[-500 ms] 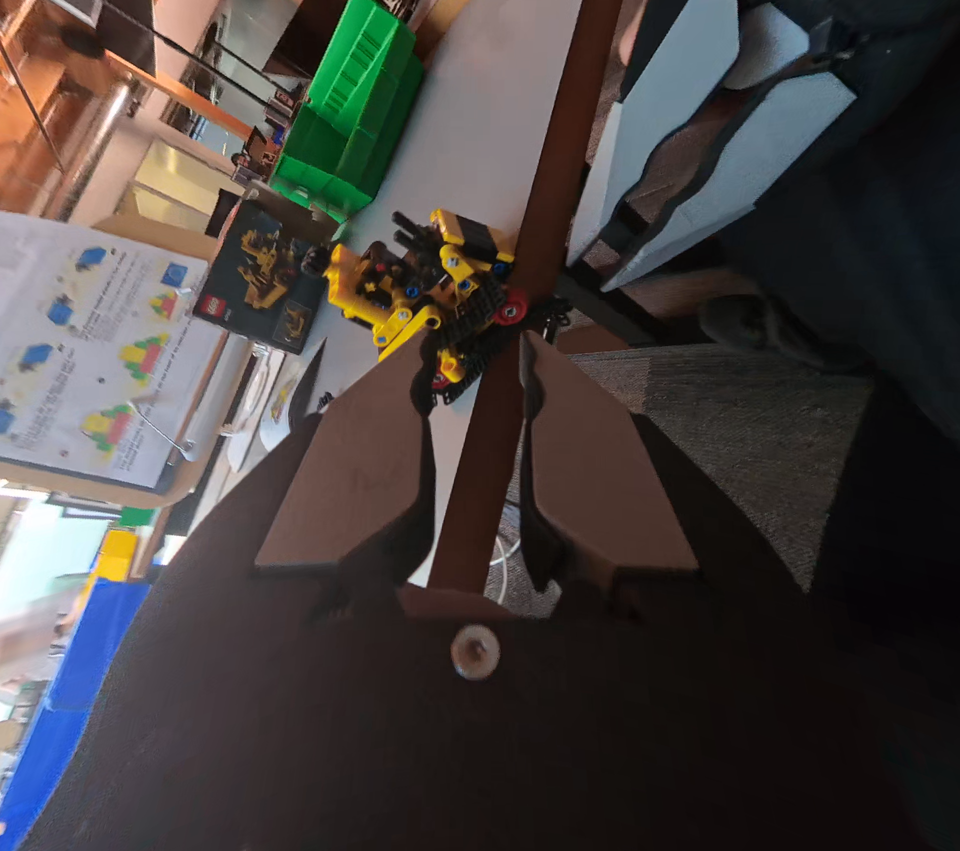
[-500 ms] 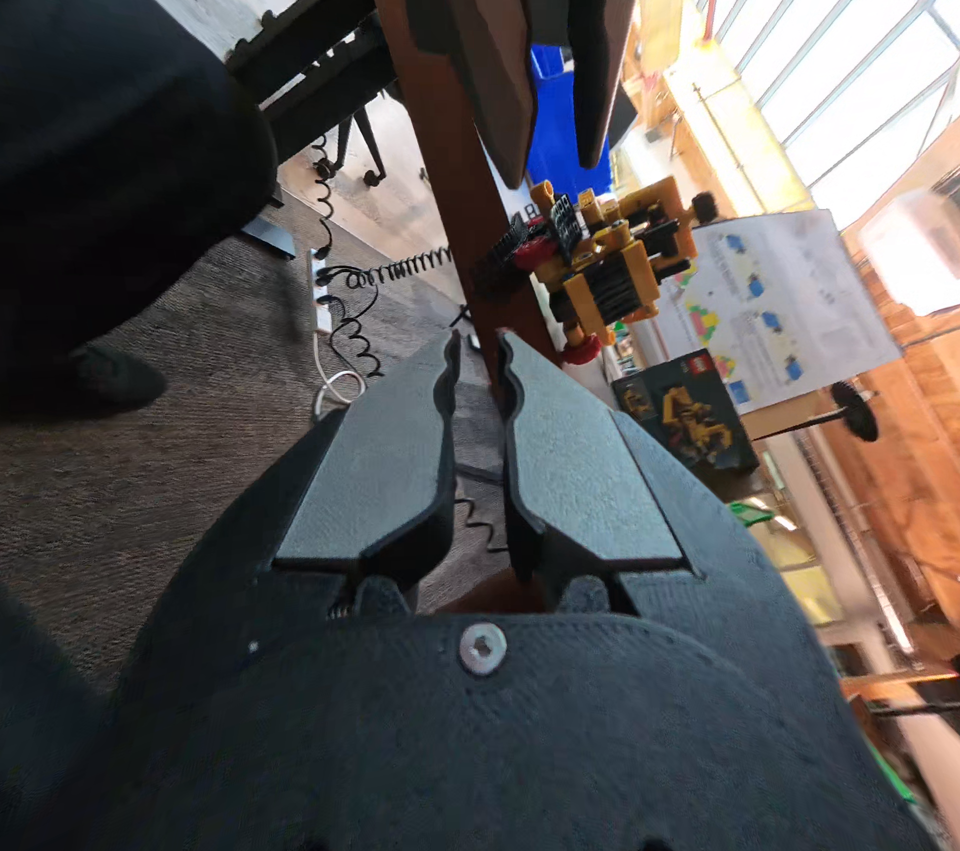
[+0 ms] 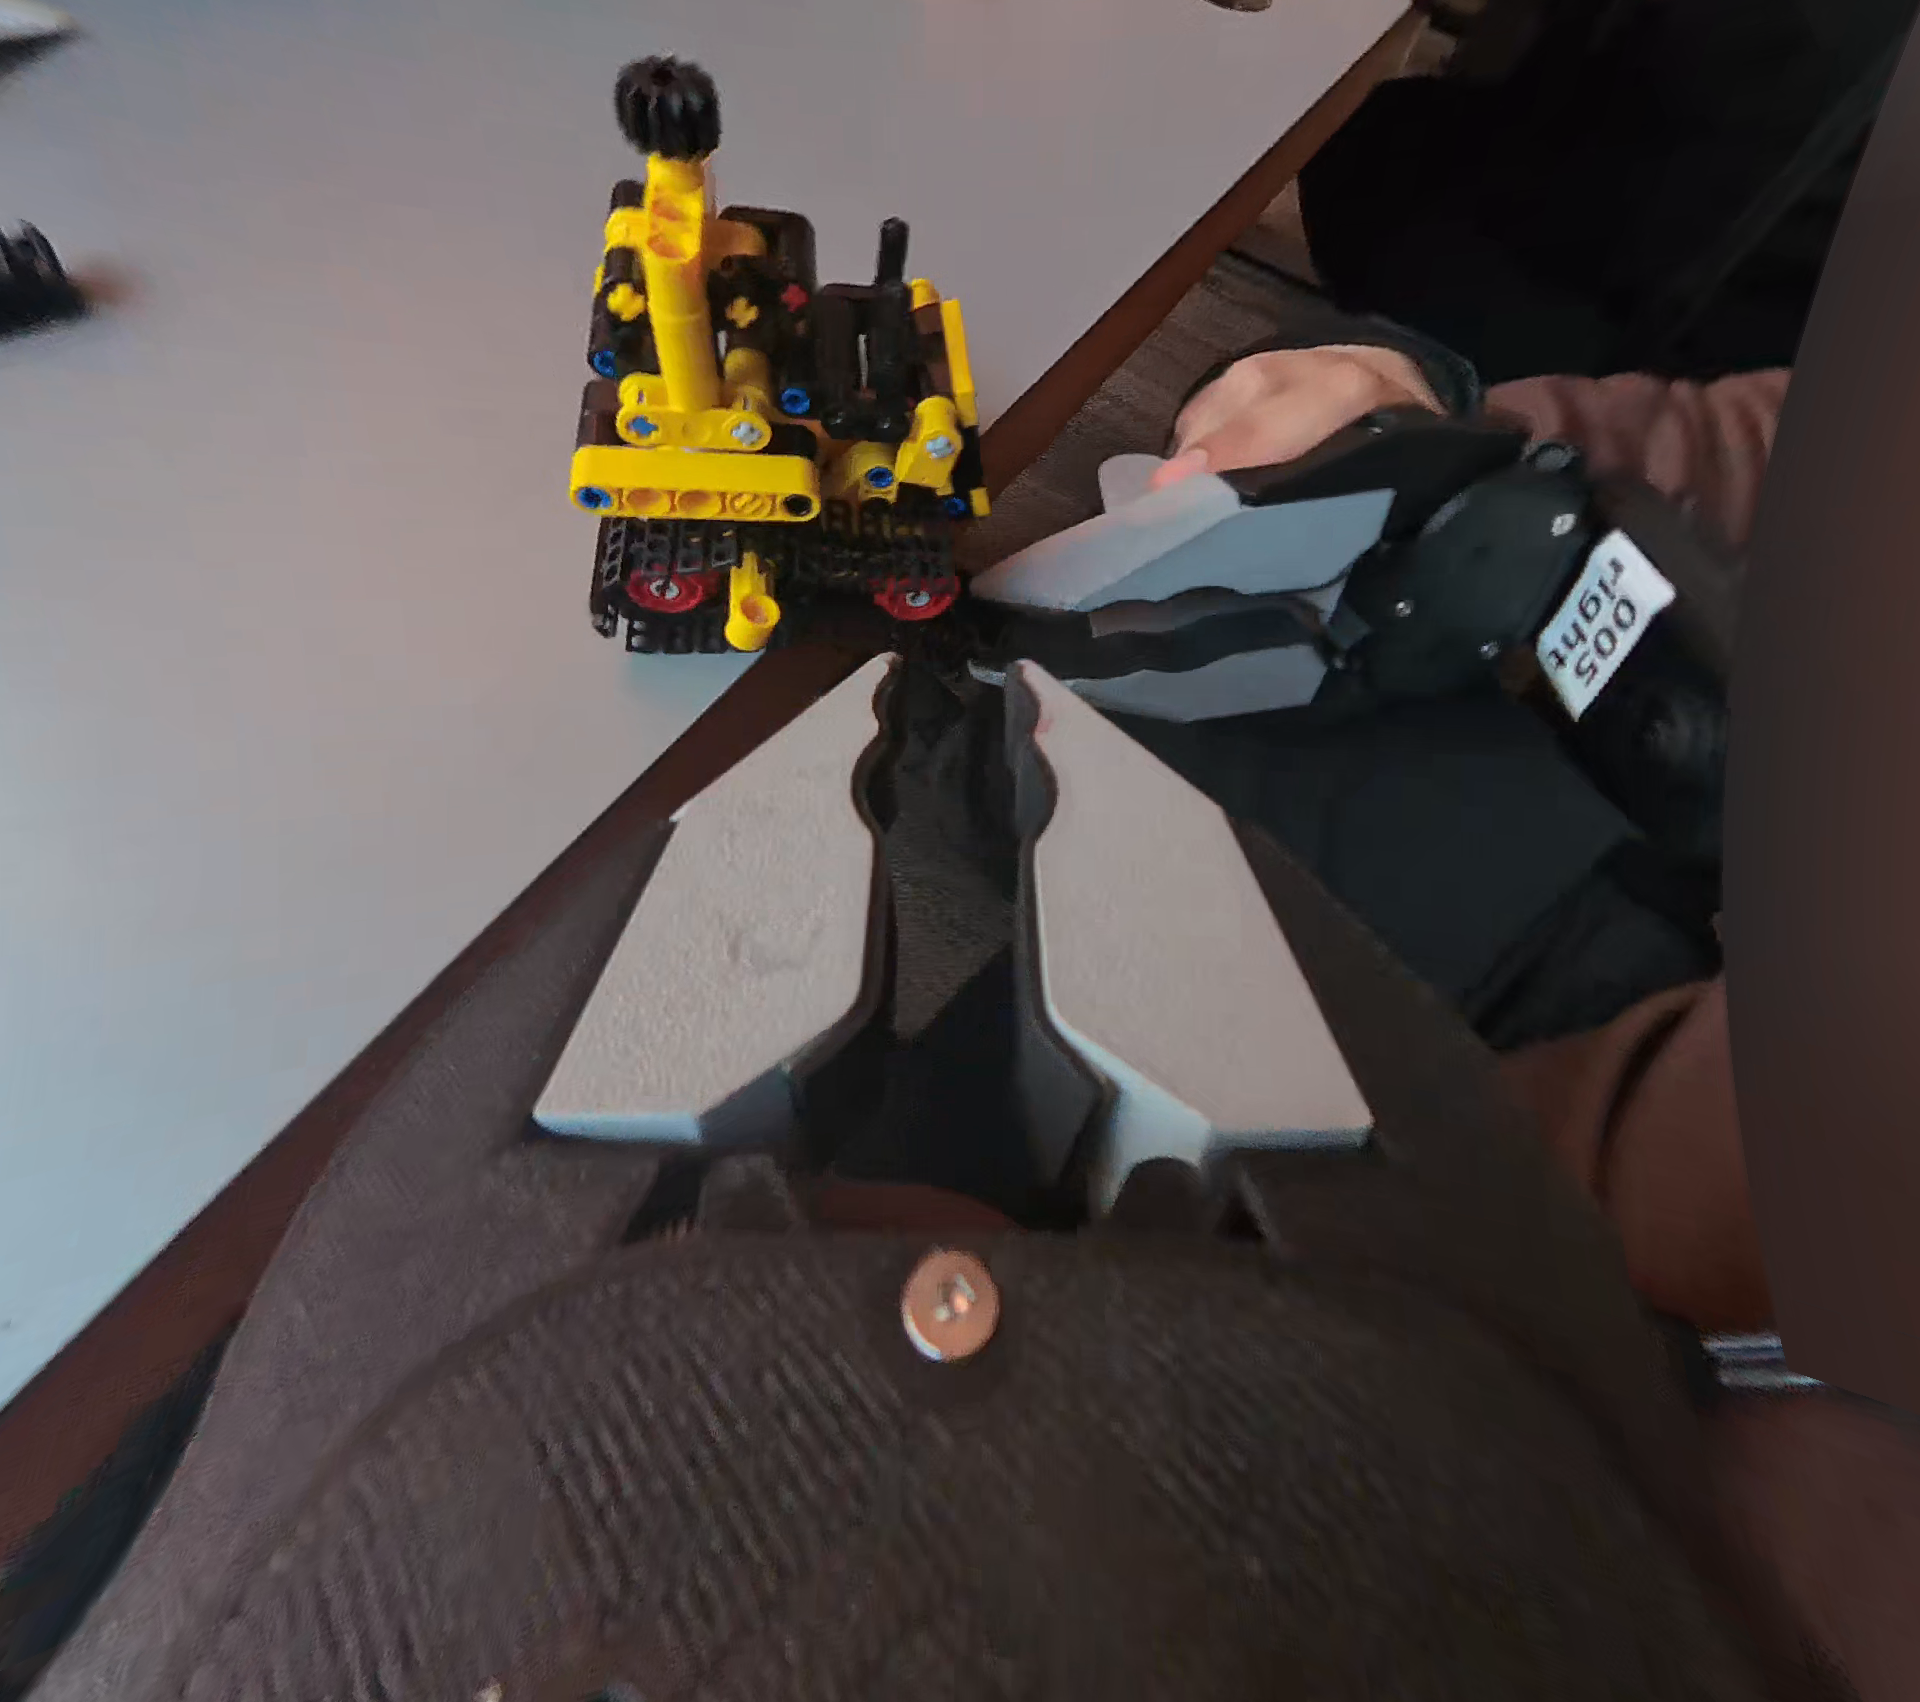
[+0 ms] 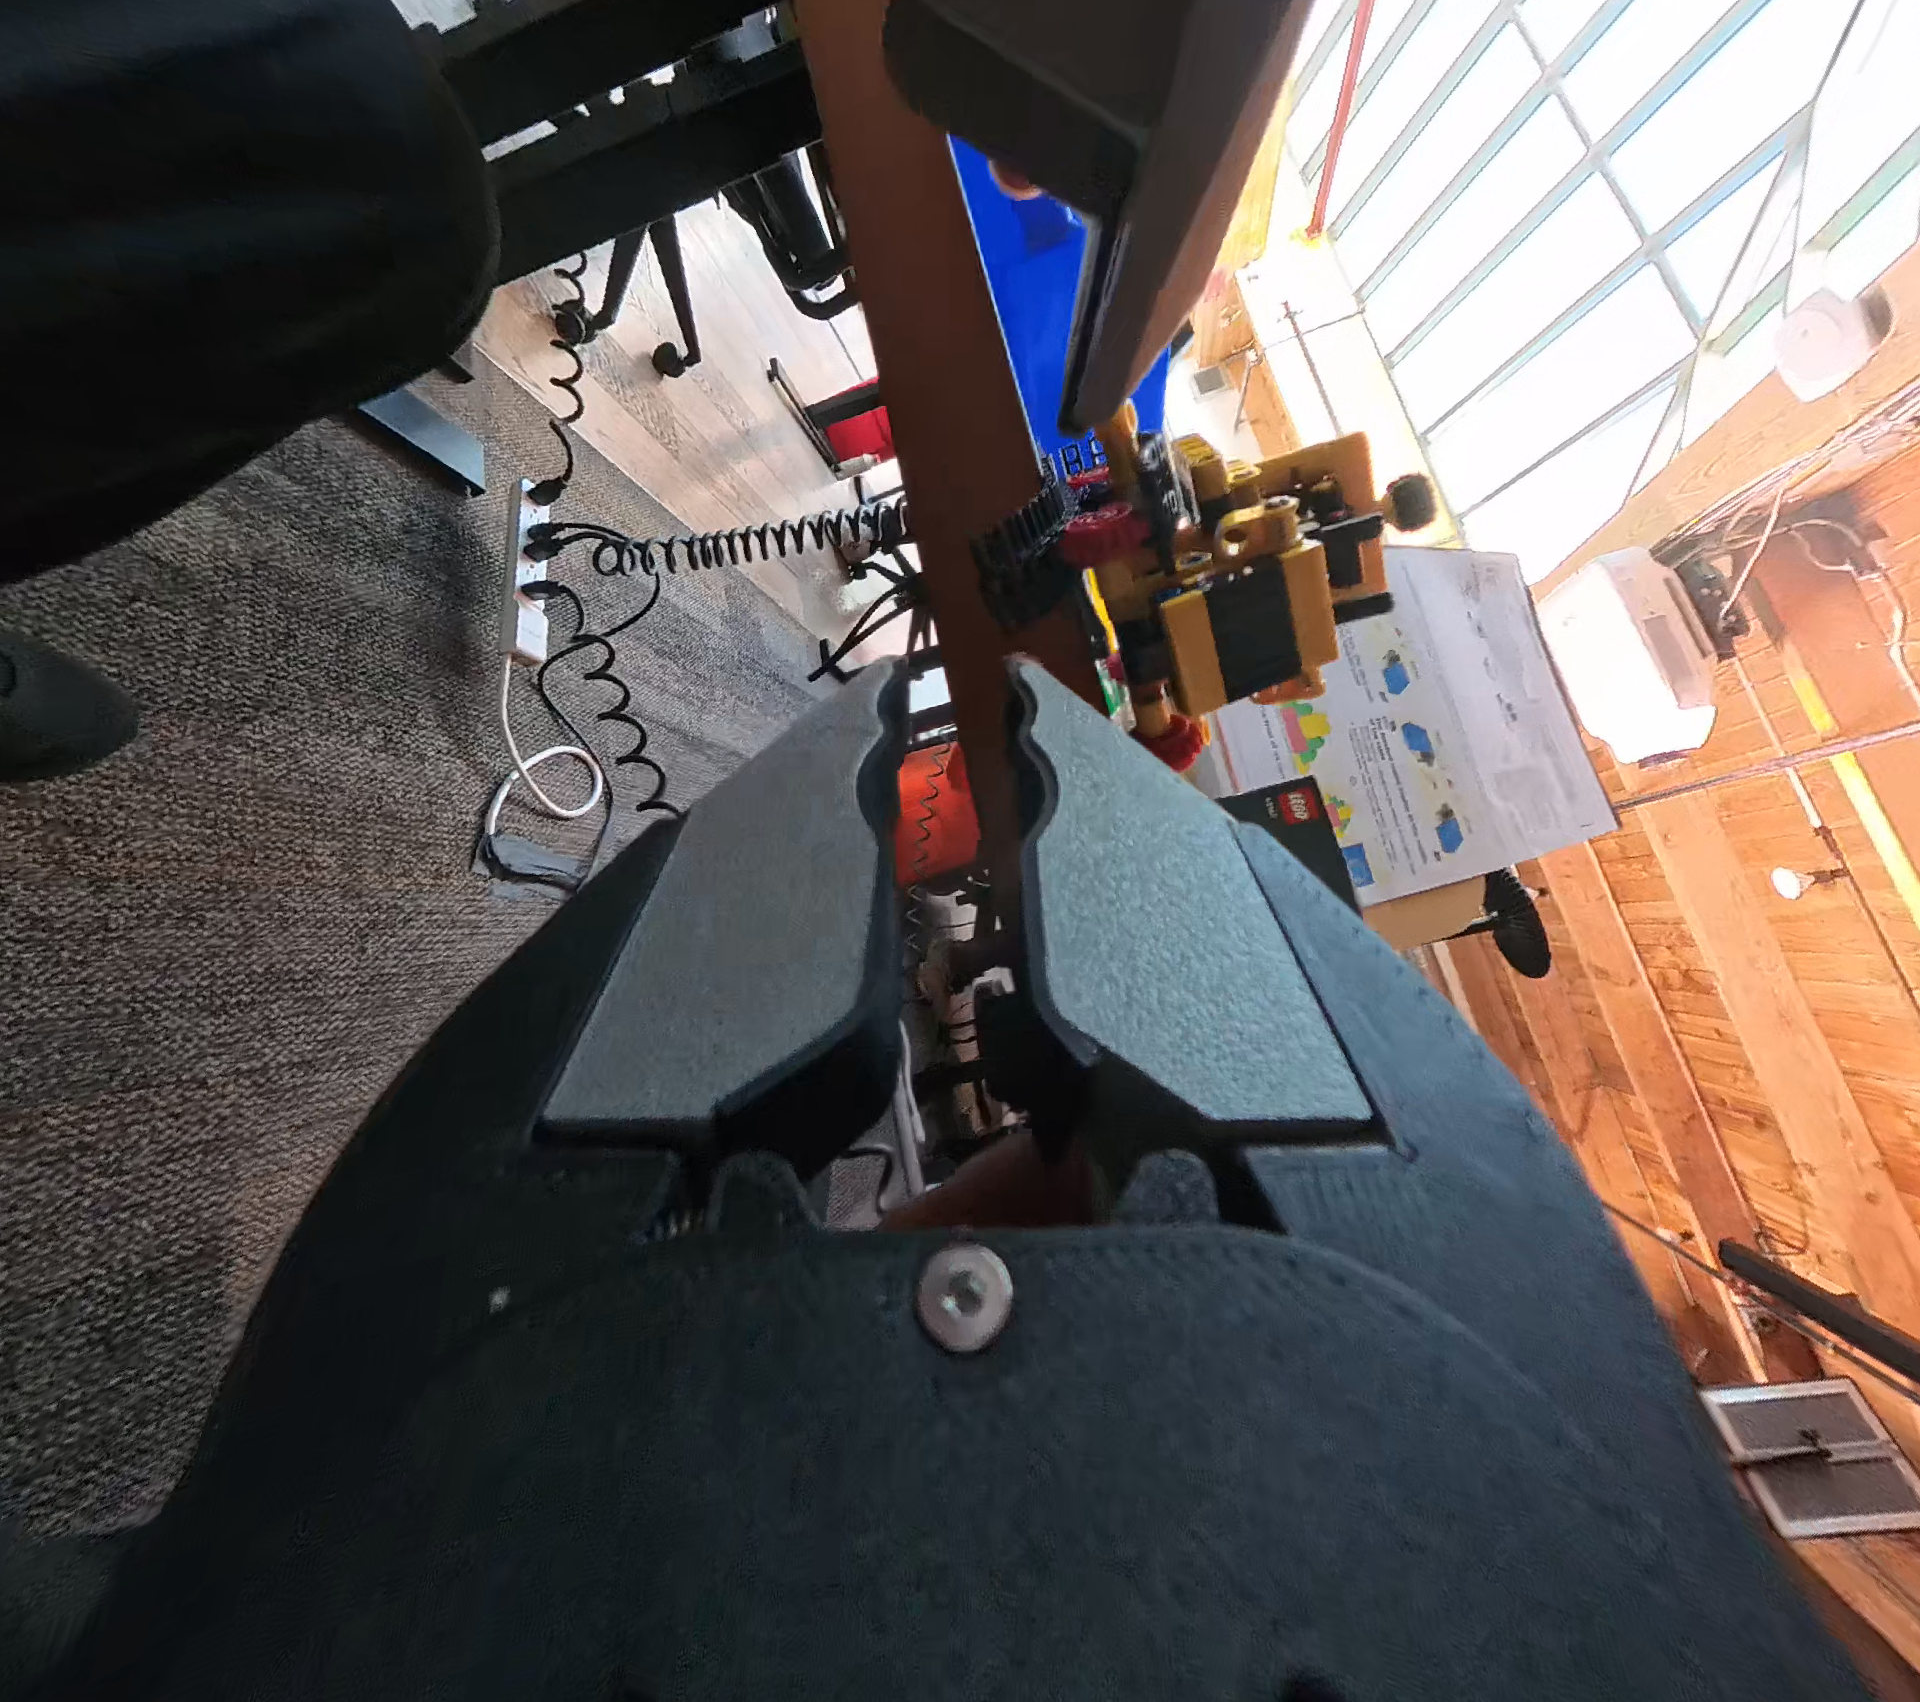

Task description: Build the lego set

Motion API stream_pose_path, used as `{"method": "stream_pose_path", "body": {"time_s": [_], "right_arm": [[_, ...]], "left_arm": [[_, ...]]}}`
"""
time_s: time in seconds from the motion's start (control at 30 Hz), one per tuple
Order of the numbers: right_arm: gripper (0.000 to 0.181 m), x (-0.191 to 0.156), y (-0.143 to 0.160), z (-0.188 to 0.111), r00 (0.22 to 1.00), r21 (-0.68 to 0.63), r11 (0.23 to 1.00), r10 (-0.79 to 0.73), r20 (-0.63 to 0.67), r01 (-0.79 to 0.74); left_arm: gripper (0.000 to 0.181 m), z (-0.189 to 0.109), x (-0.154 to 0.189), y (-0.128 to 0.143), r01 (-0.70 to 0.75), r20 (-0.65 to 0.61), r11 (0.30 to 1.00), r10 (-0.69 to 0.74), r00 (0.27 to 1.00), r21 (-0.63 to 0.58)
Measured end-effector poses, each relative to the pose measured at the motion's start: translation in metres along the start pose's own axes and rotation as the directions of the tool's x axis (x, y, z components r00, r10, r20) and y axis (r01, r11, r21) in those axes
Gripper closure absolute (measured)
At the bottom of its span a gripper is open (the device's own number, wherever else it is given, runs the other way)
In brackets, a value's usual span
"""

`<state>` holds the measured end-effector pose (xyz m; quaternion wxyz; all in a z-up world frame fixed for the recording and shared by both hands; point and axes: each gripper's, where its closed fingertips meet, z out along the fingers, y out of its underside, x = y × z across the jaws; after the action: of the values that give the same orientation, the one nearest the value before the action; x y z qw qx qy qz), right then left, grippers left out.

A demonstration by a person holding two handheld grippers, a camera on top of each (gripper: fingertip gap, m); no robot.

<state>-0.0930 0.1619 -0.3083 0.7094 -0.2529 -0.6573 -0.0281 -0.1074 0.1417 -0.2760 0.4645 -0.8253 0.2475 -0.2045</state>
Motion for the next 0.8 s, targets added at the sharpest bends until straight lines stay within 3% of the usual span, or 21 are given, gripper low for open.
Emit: {"method": "stream_pose_path", "body": {"time_s": [0.2, 0.47, 0.8], "right_arm": [[0.169, 0.005, -0.002, 0.003, 1.0, 0.015, 1.0, -0.022, -0.019, 0.022], [0.169, 0.007, -0.006, 0.005, 0.998, 0.034, 0.998, -0.055, -0.032, 0.056], [0.181, 0.013, -0.01, 0.005, 0.997, 0.055, 0.997, -0.057, -0.047, 0.06]], "left_arm": [[0.163, 0.003, 0.0, -0.005, 0.157, -0.066, 0.987, -0.156, 0.986, 0.021], [0.164, 0.005, -0.002, -0.012, 0.2, -0.078, 0.979, -0.197, 0.977, 0.032], [0.167, 0.009, -0.003, -0.012, 0.233, -0.088, 0.972, -0.23, 0.969, 0.023]]}}
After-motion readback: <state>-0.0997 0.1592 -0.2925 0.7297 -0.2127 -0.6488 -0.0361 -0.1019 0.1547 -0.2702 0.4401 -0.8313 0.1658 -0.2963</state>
